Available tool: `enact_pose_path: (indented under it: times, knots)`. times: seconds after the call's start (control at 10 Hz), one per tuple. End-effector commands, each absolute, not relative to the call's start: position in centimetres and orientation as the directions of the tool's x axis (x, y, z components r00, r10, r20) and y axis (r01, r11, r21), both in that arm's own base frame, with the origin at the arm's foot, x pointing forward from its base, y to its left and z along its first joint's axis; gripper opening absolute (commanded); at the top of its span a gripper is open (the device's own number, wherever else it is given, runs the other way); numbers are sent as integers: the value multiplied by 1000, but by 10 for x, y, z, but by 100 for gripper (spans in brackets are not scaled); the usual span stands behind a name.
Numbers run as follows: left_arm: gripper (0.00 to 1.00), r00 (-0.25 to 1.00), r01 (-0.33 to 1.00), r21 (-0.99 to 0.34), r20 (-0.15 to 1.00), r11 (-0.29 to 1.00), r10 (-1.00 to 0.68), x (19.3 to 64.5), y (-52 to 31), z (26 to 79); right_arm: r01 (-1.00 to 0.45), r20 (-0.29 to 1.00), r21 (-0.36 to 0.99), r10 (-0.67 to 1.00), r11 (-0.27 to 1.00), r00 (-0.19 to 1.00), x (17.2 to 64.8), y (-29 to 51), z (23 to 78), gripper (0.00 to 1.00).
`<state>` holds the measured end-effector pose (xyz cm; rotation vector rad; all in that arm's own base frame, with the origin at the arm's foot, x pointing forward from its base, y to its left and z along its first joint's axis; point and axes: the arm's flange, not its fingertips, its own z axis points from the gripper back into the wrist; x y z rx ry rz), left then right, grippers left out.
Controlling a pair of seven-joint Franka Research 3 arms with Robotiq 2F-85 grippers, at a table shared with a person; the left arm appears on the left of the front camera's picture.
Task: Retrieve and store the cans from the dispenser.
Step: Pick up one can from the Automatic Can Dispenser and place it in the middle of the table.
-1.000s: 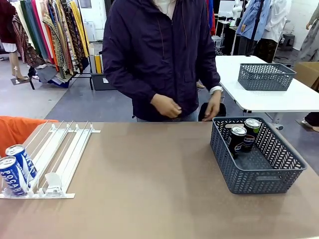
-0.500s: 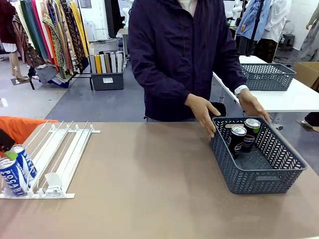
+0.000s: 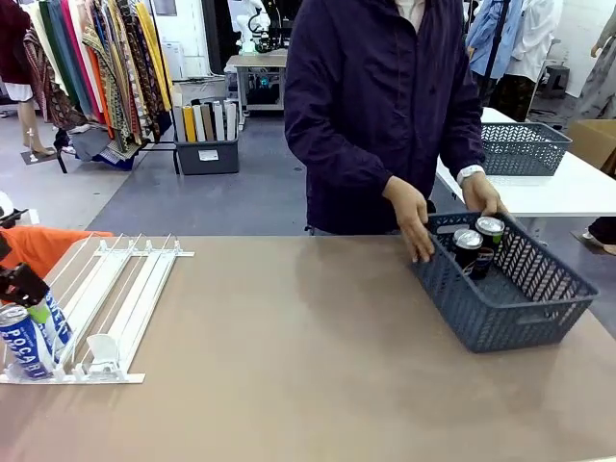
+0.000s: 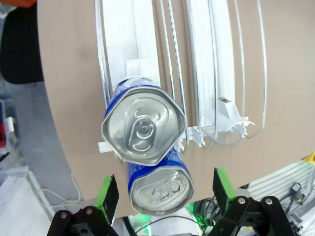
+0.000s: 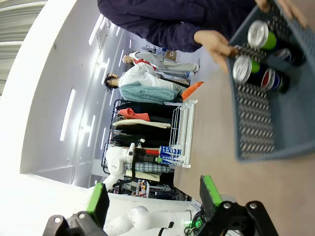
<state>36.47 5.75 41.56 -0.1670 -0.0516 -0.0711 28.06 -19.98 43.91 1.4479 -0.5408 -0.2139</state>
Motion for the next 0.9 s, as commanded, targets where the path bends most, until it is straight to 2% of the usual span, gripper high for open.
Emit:
enact_pose_path:
  times: [0.0,0.7,0.8]
  knots:
    - [100,998,44,-93,53,995,-39,327,44,379,-196,236,971,-446,134,863,279,-200,441,100]
    - [100,1000,22,-55,16,998,-21,326,46,357,-196,236,971,-446,134,863,279,-200,441,100]
    - [90,1000,25,-57,8,998,-25,326,46,358,-196,236,971,-446,134,863,279,-200,441,100]
